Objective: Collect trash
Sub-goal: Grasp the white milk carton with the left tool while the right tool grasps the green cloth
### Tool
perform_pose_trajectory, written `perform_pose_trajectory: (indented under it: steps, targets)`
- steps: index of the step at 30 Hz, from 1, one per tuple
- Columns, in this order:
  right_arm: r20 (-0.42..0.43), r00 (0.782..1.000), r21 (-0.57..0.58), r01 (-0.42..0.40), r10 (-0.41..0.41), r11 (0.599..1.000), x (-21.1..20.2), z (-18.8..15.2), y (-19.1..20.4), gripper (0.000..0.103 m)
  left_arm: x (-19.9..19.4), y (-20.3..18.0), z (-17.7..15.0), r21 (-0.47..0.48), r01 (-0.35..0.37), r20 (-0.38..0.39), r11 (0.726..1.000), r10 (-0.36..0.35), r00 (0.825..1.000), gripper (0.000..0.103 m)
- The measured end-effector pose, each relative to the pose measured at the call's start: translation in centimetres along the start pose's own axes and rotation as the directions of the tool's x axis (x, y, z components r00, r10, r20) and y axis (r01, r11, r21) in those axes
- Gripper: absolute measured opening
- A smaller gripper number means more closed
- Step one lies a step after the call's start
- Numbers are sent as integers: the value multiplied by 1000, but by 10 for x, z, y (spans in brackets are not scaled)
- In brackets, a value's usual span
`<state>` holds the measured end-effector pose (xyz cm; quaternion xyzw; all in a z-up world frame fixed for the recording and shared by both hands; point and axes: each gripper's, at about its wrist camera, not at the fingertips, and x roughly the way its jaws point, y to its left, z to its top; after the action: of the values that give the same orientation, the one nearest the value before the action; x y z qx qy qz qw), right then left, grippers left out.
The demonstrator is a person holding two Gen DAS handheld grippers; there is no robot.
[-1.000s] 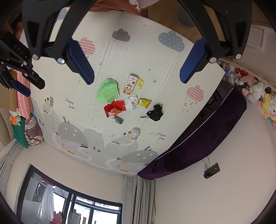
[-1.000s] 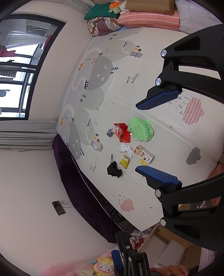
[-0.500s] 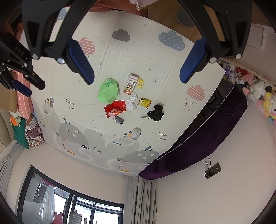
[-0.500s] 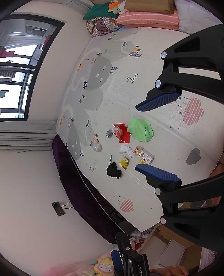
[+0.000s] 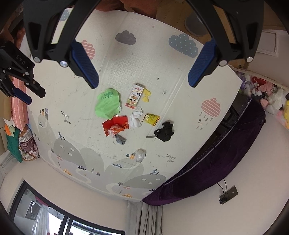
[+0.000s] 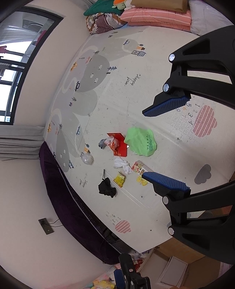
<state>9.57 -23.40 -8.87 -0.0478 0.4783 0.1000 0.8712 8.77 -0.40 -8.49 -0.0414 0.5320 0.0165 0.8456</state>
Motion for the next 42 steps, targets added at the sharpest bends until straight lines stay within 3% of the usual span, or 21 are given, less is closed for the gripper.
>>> perform_pose_trajectory:
  steps: [6,15,25,27,28,29,31,37,42]
  targets:
    - [-61,998,-13,-16,16,1000,101,-7,-12,58,91,-8,3,6,3,-57,1000,-3,998,99]
    - [-104,994,49,-35,40,998,259,-38,-35,57,254,-20,-25,56,23,-116,998,-17,993,99]
    - [-120,990,63,-62,69,996,359,-69,-45,56,378,-24,-36,149,27,-113,988,-10,994,97]
    - [-127,987,70,-88,96,994,368,-72,-46,38,389,-28,-38,164,37,-114,986,-18,993,90]
    - [-132,985,68,-105,113,992,371,-72,-46,25,393,-29,-40,171,52,-122,984,-32,992,63]
    - [-134,983,61,-117,125,991,373,-73,-44,12,397,-31,-41,176,54,-133,983,-31,991,53]
    - [-128,981,42,-143,147,989,370,-73,-40,1,395,-36,-42,191,63,-106,980,-43,993,52]
    - [-73,986,-4,-153,153,988,342,-58,-33,0,375,-39,-43,186,109,-99,976,-92,991,51]
    - [-16,988,-17,-154,153,988,299,-35,-30,0,333,-27,-32,144,112,-58,983,-104,993,51]
